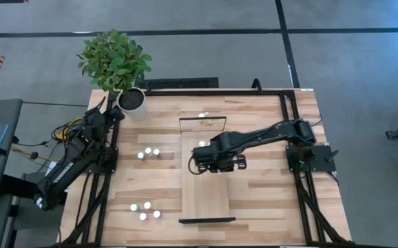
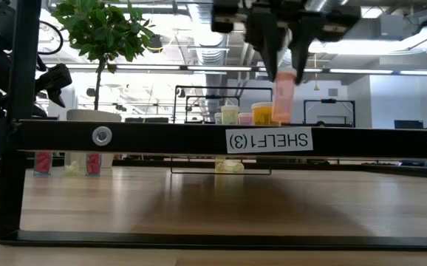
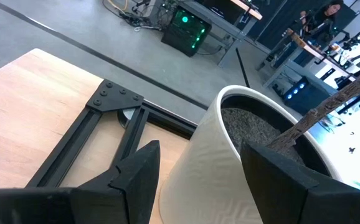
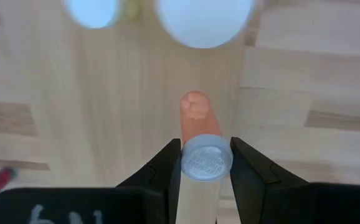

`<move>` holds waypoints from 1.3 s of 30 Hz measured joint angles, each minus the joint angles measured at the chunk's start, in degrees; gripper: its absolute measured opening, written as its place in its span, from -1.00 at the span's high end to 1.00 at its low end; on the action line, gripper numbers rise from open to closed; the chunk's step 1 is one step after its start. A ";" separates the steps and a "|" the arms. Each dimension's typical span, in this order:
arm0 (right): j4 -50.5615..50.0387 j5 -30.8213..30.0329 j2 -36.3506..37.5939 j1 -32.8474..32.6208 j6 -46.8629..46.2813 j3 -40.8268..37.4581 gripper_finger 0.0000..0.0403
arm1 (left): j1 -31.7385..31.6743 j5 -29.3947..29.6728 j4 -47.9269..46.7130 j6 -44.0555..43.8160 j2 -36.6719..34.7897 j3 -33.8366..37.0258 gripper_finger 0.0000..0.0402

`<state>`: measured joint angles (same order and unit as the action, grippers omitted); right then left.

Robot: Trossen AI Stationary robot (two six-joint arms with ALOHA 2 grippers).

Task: Pick and place medicine bottles onto shelf by color
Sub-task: Put the red pill bottle on the shelf

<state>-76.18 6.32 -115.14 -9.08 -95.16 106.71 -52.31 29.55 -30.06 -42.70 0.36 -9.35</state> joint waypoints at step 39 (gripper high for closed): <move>-1.62 -0.13 -11.18 2.41 6.85 9.30 0.38 | 0.01 -0.58 0.00 0.00 0.00 -0.01 -0.05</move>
<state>-77.81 6.19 -126.32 -6.67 -88.31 116.01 -52.30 28.97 -30.06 -42.70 0.36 -9.36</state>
